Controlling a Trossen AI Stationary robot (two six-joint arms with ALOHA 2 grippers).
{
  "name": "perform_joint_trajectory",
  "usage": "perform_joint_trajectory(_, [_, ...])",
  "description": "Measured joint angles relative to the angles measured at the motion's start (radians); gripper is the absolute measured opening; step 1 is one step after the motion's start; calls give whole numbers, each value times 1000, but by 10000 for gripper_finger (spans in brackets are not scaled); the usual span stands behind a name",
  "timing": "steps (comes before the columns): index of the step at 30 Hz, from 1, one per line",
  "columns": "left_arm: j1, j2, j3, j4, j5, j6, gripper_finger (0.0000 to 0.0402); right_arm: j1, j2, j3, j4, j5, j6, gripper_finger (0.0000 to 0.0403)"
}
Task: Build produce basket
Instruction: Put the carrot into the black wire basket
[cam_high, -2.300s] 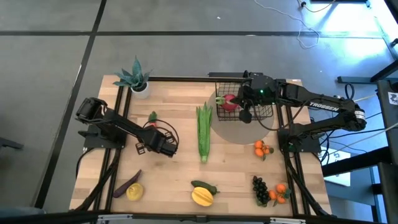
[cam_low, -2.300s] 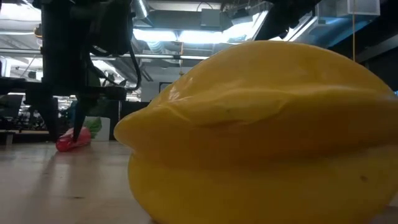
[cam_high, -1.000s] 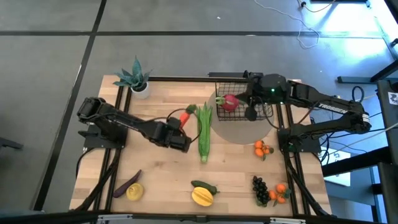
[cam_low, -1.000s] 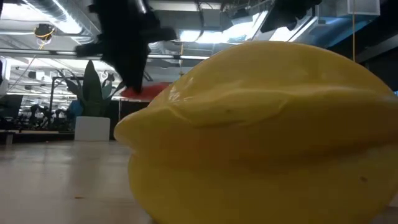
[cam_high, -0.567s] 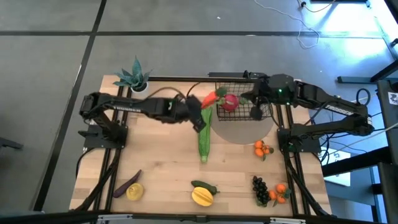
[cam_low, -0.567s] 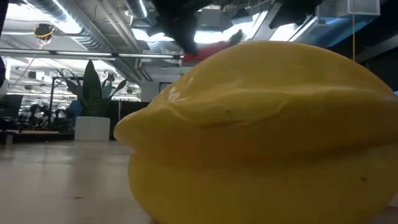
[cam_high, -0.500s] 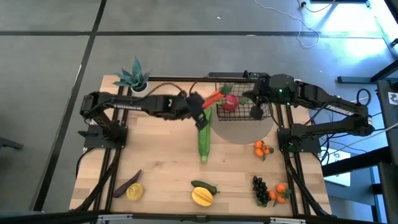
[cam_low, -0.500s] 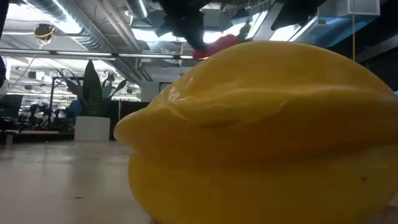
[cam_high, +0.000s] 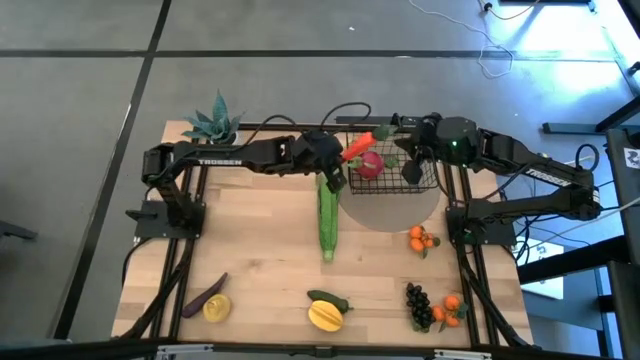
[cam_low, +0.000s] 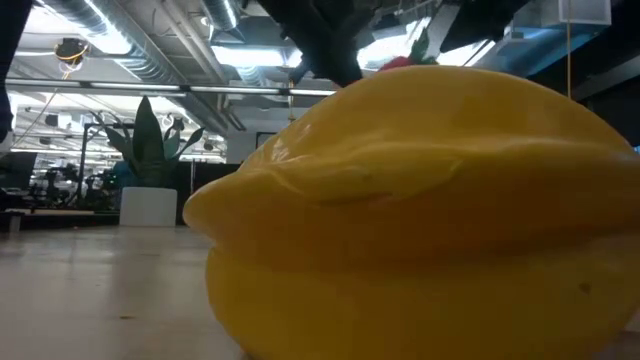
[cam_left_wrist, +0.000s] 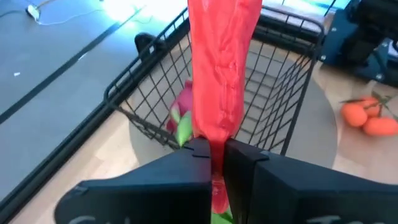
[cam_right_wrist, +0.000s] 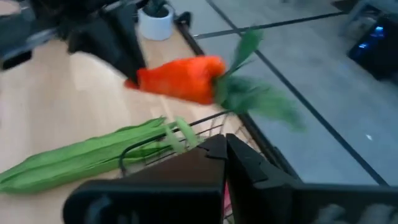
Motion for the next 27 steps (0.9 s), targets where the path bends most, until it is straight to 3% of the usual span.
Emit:
perform_joint_trajectory(8, [11,15,0,33,-13,32,0,-14,4,0,17,-30,45,90])
perform_joint_trajectory(14, [10,15,0,49,-15,52,0,-14,6,0,76,-157,40,152])
perform_joint_trajectory(17, [10,15,0,49,-16,63,0,-14,8,0,98,-162,-1,165])
perform_joint_trajectory(27, [-5,15,0,48,-17,79,0,-14,13,-1,146,-39,-10,170])
